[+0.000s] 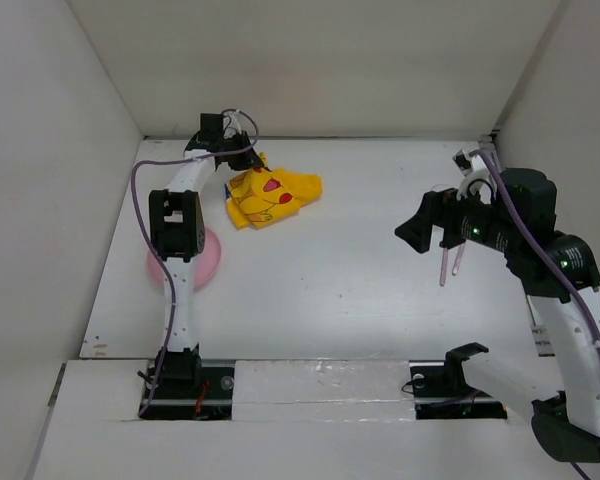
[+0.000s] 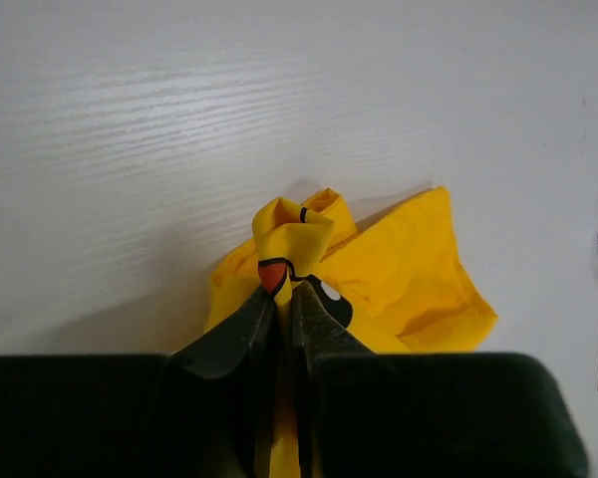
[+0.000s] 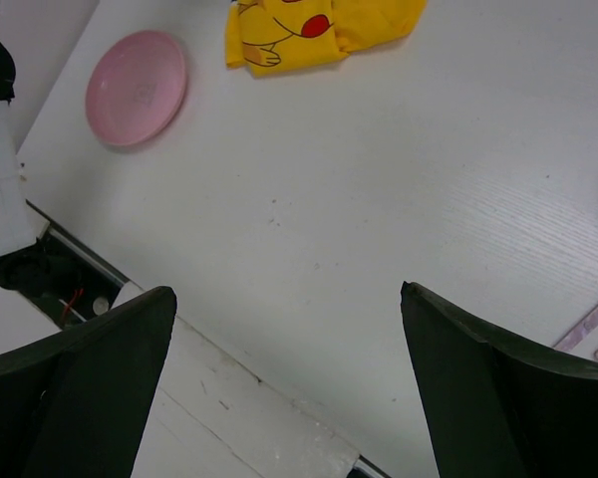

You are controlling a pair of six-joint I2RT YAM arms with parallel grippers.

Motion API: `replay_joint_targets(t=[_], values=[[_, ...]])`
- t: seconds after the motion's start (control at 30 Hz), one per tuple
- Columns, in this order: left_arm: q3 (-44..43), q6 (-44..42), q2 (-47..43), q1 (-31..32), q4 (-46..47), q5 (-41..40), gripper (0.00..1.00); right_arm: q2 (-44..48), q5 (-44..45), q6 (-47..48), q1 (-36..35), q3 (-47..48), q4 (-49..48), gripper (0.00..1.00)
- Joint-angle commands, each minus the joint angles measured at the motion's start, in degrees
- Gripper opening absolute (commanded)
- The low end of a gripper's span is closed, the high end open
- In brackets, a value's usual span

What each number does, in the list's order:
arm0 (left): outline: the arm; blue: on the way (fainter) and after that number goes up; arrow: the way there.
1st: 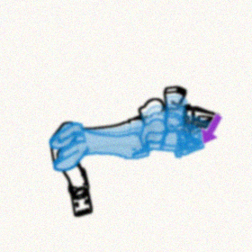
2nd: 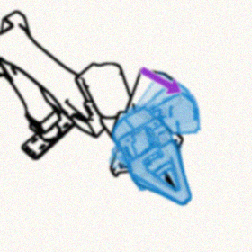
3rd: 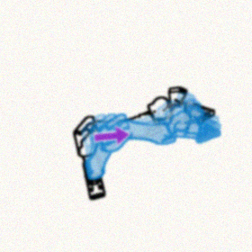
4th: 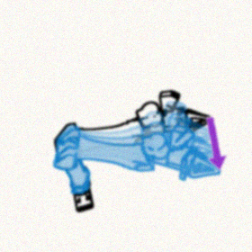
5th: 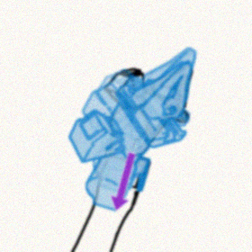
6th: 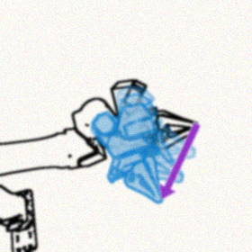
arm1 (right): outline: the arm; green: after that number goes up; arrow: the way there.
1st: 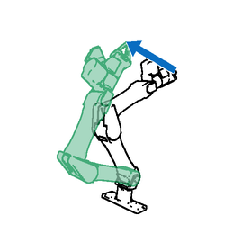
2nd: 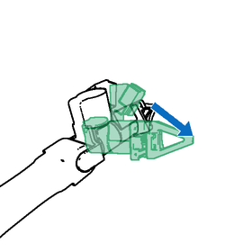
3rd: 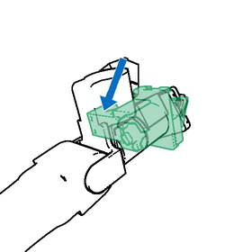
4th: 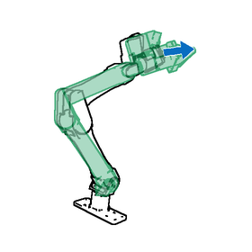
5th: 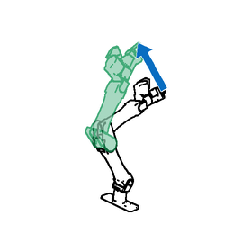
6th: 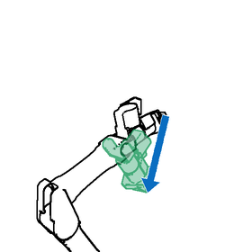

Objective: Set the dinner table for one person

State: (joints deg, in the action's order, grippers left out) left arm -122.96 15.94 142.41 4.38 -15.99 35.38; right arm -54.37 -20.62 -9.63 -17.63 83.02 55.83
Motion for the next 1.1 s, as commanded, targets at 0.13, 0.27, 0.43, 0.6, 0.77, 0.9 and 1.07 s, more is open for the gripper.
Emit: replay_joint_targets(t=[0.13,0.27,0.43,0.6,0.77,0.9,1.07], values=[[-7.98,4.35,-11.1,-0.08,3.33,-0.56,0.0,0.58,-0.56,-0.3,0.31,-1.81,-6.61,1.0],[-10.64,7.7,-13.64,-0.08,5.79,-1.63,0.0,0.58,0.84,-0.3,0.31,-2.96,-7.76,1.0],[4.79,5.51,-28.47,5.19,10.52,-8.55,0.0,0.58,1.37,-0.3,0.31,-4.88,-10.74,1.0],[47.07,7.51,-52.46,14.32,25.1,-25.59,0.0,1.11,1.37,-0.83,0.31,-7.78,-13.46,1.0],[71.59,14.8,-75.12,29.58,29.0,-41.17,0.49,1.63,1.37,-1.45,0.31,-10.77,-15.48,1.0],[81.63,22.18,-84.74,42.7,24.53,-43.37,0.63,2.16,0.32,-2.5,0.31,-13.93,-18.65,1.0],[83.49,35.52,-96.16,55.99,6.62,-59.96,1.0,-1.25,-1.7,-4.52,-0.21,-18.33,-26.37,1.0]])
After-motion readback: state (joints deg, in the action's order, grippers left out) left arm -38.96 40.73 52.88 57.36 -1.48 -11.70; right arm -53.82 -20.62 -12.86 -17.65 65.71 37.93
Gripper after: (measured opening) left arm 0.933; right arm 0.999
